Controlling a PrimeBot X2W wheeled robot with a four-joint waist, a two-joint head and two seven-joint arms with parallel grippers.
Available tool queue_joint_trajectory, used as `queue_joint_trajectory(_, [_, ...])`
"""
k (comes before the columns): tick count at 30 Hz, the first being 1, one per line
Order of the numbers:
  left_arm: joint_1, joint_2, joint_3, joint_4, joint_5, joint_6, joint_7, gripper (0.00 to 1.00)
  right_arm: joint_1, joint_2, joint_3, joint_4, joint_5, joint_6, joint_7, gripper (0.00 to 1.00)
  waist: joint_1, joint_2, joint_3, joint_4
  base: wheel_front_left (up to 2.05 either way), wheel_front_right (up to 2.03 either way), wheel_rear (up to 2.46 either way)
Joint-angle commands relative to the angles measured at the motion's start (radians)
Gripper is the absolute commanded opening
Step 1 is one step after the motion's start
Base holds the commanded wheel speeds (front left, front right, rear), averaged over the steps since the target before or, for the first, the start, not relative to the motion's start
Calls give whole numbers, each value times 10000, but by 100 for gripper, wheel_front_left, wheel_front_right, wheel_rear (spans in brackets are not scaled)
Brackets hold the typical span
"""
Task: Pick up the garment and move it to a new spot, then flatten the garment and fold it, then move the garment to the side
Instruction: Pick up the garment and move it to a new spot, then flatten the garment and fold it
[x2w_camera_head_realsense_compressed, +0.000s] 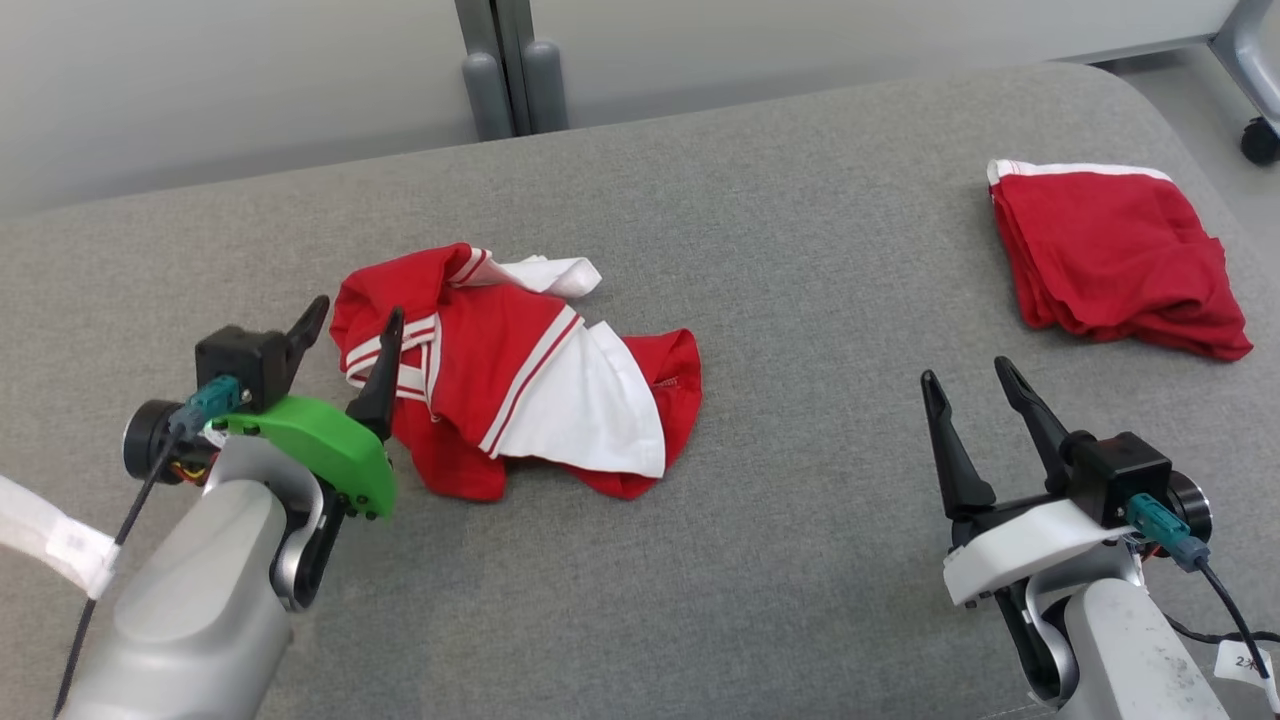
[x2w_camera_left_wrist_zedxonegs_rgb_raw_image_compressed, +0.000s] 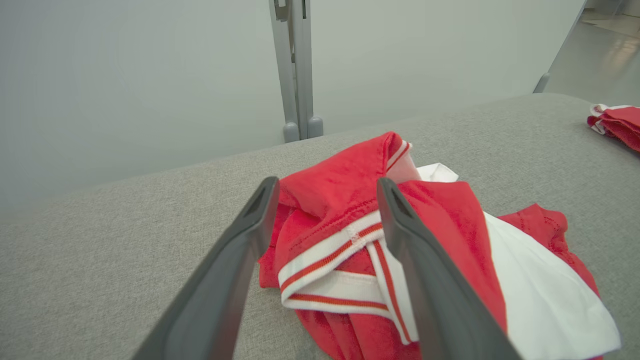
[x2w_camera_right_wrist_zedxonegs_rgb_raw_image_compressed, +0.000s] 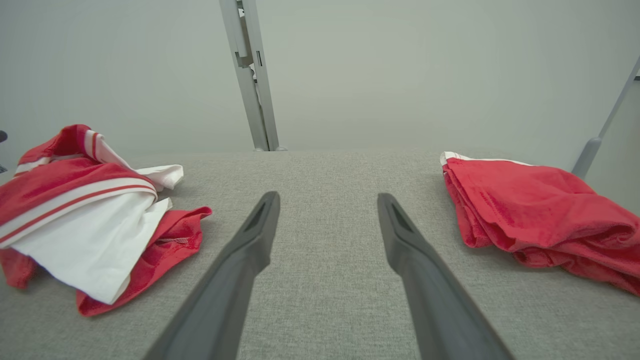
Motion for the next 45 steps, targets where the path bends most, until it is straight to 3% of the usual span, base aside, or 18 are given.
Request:
queue_joint_trajectory(1, [495, -89, 347, -283, 262, 110, -24, 100, 150, -38, -77, 25, -88, -15, -47, 100, 1, 0, -485, 289, 0, 0, 0])
queue_joint_trajectory(7, [2215, -413, 1727, -1487, 1222, 294, -20, 100, 486, -36, -203, 119, -192, -15, -47, 100, 1, 0, -1148, 573, 0, 0, 0])
queue_joint_trajectory(18, [5249, -1571, 3800, -3309, 2324, 453, -15, 100, 1232, -38, -321, 132, 22, -15, -47, 100, 1, 0, -1659, 896, 0, 0, 0])
queue_joint_trajectory(29, [6806, -2356, 4610, -4101, 3262, 239, -15, 100, 1881, -38, -251, 143, 348, -15, -47, 100, 1, 0, -1703, 826, 0, 0, 0])
queue_joint_trajectory(45, [6957, -2821, 5246, -4034, 3740, -141, -16, 100, 1680, -38, -238, 332, 248, -15, -48, 100, 1, 0, -1653, 809, 0, 0, 0])
